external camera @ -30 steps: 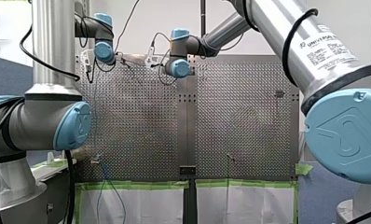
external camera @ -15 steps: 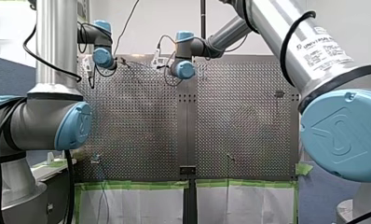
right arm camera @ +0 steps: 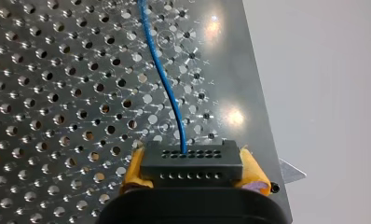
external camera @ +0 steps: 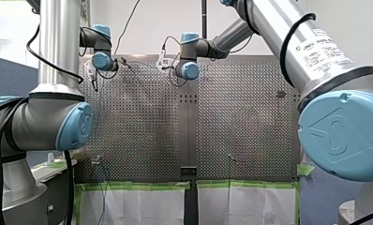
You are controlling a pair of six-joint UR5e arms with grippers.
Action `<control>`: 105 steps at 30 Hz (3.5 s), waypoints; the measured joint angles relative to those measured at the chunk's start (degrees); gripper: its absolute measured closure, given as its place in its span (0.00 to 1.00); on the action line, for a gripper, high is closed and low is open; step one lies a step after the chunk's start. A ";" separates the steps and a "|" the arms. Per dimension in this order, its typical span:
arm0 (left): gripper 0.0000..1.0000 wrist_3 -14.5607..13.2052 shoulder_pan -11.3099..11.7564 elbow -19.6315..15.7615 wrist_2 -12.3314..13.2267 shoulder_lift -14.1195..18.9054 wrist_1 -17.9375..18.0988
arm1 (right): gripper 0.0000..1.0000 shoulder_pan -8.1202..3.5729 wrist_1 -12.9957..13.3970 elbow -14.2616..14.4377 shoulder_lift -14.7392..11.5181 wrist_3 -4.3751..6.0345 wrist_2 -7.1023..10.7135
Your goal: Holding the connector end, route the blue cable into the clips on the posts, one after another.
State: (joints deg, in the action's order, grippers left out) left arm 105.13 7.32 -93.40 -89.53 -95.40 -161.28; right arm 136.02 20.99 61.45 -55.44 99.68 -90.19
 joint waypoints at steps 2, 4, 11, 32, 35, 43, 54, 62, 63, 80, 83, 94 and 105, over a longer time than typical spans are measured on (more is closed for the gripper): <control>1.00 0.58 -0.01 0.71 0.40 -0.63 -0.17 | 1.00 -0.19 -0.04 -0.37 0.06 0.01 0.21; 1.00 0.91 -0.05 1.37 0.67 -1.51 -0.25 | 1.00 -0.38 -0.09 -0.92 0.14 0.05 0.45; 1.00 1.38 0.31 1.90 0.89 -2.41 0.18 | 1.00 -1.08 -0.14 -1.81 0.53 0.09 1.14; 0.48 1.80 0.70 1.93 0.71 -2.45 0.11 | 1.00 -1.73 -0.31 -2.42 2.70 0.10 1.89; 0.35 1.92 0.73 1.93 -0.29 -2.39 -0.18 | 1.00 -1.73 -0.37 -2.43 2.69 0.10 1.98; 0.00 3.39 0.95 1.93 -1.65 -2.13 -1.91 | 1.00 -1.75 -0.80 -2.43 2.66 0.10 2.03; 0.00 5.56 0.73 1.91 -6.05 -2.02 -8.18 | 1.00 -1.85 -1.30 -2.57 2.64 0.10 2.04; 0.00 8.63 1.38 -0.29 -3.11 0.29 -12.01 | 1.00 -1.87 -1.79 -2.60 2.61 0.10 2.03; 0.00 8.89 1.42 -0.86 -2.51 0.86 -12.60 | 1.00 -1.87 -1.82 -2.60 2.61 0.10 2.03; 0.00 9.10 -0.11 -10.14 3.20 10.14 -17.91 | 1.00 -1.79 -2.67 -2.60 2.57 -0.11 2.03; 0.00 9.11 -0.65 -11.67 2.77 11.67 -18.99 | 1.00 -1.75 -2.69 -2.60 2.57 -0.06 2.03; 0.00 7.10 -2.41 -13.37 2.69 17.20 -18.68 | 1.00 -1.51 -2.85 -2.61 2.61 0.04 2.03; 0.00 1.52 -2.67 -13.39 2.44 18.18 -16.18 | 1.00 -1.58 -3.02 -2.60 2.60 0.07 2.03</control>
State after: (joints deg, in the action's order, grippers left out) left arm 106.65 4.65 -106.78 -87.10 -77.22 -177.47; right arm 134.44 17.97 58.85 -52.84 99.75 -88.17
